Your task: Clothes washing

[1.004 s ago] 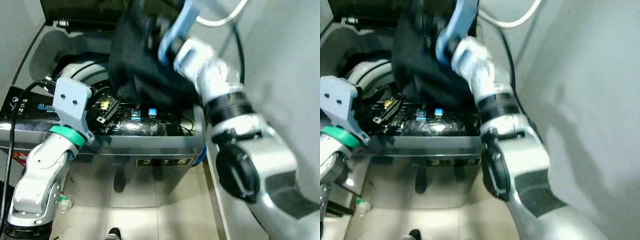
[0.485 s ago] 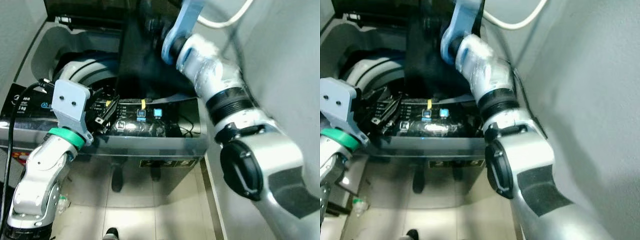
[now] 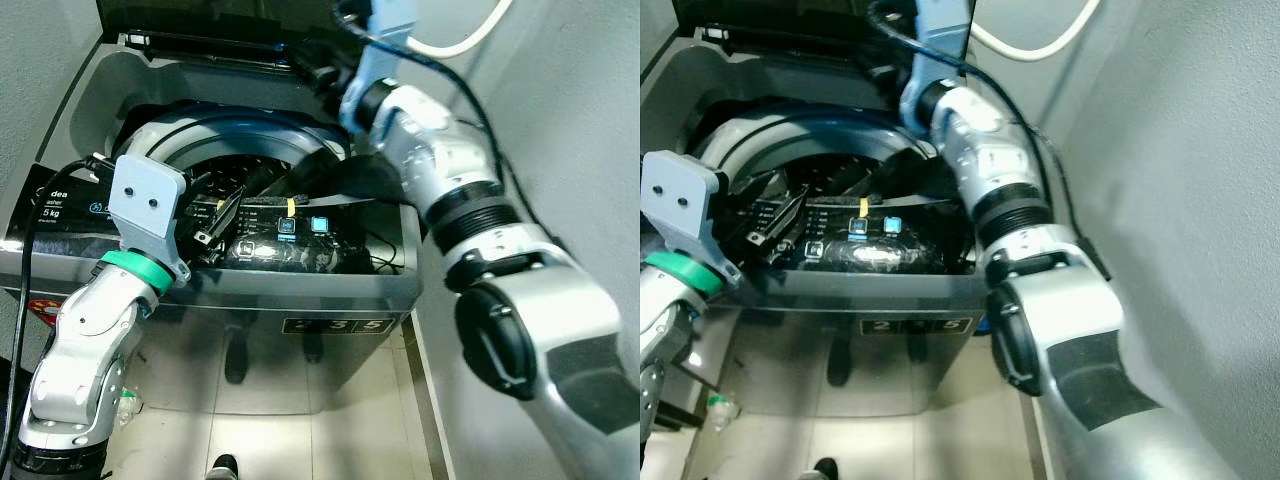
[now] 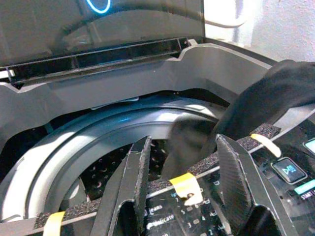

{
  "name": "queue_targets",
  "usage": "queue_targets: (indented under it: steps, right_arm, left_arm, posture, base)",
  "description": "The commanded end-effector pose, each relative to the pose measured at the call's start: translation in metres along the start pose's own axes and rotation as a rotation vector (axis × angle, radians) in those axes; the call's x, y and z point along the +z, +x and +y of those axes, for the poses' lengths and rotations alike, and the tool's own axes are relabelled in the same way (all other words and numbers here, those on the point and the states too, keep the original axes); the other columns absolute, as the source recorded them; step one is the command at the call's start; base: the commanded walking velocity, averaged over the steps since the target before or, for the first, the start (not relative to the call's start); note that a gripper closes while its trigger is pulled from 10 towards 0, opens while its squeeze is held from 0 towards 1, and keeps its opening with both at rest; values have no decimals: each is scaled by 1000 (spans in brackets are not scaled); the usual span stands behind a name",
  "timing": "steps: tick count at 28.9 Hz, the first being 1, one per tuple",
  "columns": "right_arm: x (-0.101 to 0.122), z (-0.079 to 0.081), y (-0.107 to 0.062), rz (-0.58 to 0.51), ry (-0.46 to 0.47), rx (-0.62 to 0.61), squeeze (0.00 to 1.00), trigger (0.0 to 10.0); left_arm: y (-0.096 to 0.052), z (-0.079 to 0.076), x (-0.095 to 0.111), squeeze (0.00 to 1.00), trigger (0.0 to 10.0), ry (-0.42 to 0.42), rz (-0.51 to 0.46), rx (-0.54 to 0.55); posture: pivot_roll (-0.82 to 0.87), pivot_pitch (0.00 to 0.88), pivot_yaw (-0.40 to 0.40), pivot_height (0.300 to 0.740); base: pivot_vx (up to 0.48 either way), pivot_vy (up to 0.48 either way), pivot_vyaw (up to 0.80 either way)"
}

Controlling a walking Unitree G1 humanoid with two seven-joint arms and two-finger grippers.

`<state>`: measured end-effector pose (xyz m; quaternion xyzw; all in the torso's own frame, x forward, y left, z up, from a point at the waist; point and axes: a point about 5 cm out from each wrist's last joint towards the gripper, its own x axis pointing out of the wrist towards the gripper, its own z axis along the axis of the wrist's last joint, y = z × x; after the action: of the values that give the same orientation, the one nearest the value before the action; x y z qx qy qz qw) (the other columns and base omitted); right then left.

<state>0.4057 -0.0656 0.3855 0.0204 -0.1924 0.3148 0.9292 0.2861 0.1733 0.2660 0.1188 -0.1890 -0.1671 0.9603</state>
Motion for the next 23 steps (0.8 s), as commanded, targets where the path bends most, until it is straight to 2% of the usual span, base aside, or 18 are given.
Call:
queue_targets:
  steps: [1,4,5,8,11,12,13,15,16,17,18,19,21,22,23]
  right_arm:
    - [-7,-10,-7,14,-5,-18,0,10000]
    - [-42,-27,-29,202,-104,14,0,10000]
    - [-42,-27,-29,202,-104,14,0,10000]
    - [-68,-44,-52,269,-87,-43,0,10000]
    - [-73,-49,-58,273,-79,-58,0,10000]
    - [-75,-53,-65,268,-58,-62,125,10000]
    - [-74,-58,-71,234,-29,-87,616,10000]
    - [-73,-62,-75,208,-9,-107,616,10000]
    - [-73,-69,-83,184,11,-156,282,10000]
    - [-76,-75,-91,176,18,-206,0,10000]
    - [-80,-79,-99,177,22,-246,0,10000]
    - [-80,-79,-99,177,22,-246,0,10000]
    - [-87,-86,-114,175,24,-312,0,10000]
    - [-87,-86,-114,175,24,-312,0,10000]
    - [-84,-89,-119,136,39,-342,0,10000]
  left_arm:
    - [0,-3,-2,0,10000,7,5,-19]
    - [0,-5,-3,0,10000,8,14,-31]
    - [0,-5,-3,0,10000,8,14,-31]
    - [0,-7,-4,0,10000,10,18,-48]
    - [0,-7,-4,0,10000,11,18,-52]
    - [1,-7,-4,0,10000,11,18,-55]
    - [1,-6,-4,0,10000,8,18,-57]
    - [2,-6,-4,0,10000,6,19,-58]
    - [3,-7,-5,0,10000,3,21,-62]
    - [4,-8,-5,0,10000,2,23,-65]
    - [4,-10,-6,0,10000,3,25,-71]
    - [4,-10,-6,0,10000,3,25,-71]
    - [5,-12,-7,0,10000,7,26,-81]
    - [5,-12,-7,0,10000,7,26,-81]
    - [6,-12,-6,0,10000,8,24,-83]
  posture:
    - [140,146,-40,740]
    - [141,145,-36,740]
    - [141,145,-36,740]
    - [144,144,-24,740]
    - [144,144,-24,740]
    - [144,144,-17,740]
    - [144,143,-12,740]
    - [144,143,-12,740]
    - [143,140,-6,740]
    - [143,140,-6,740]
    - [141,136,-2,740]
    - [141,136,-2,740]
    - [143,131,5,740]
    - [143,131,5,740]
    - [143,129,9,740]
  base:
    - [0,0,0]
    - [0,0,0]
    - [0,0,0]
    - [0,0,0]
    - [0,0,0]
    - [0,0,0]
    - [0,0,0]
    - [0,0,0]
    - [0,0,0]
    - [0,0,0]
    - [0,0,0]
    - [0,0,0]
    - [0,0,0]
    - [0,0,0]
    - [0,0,0]
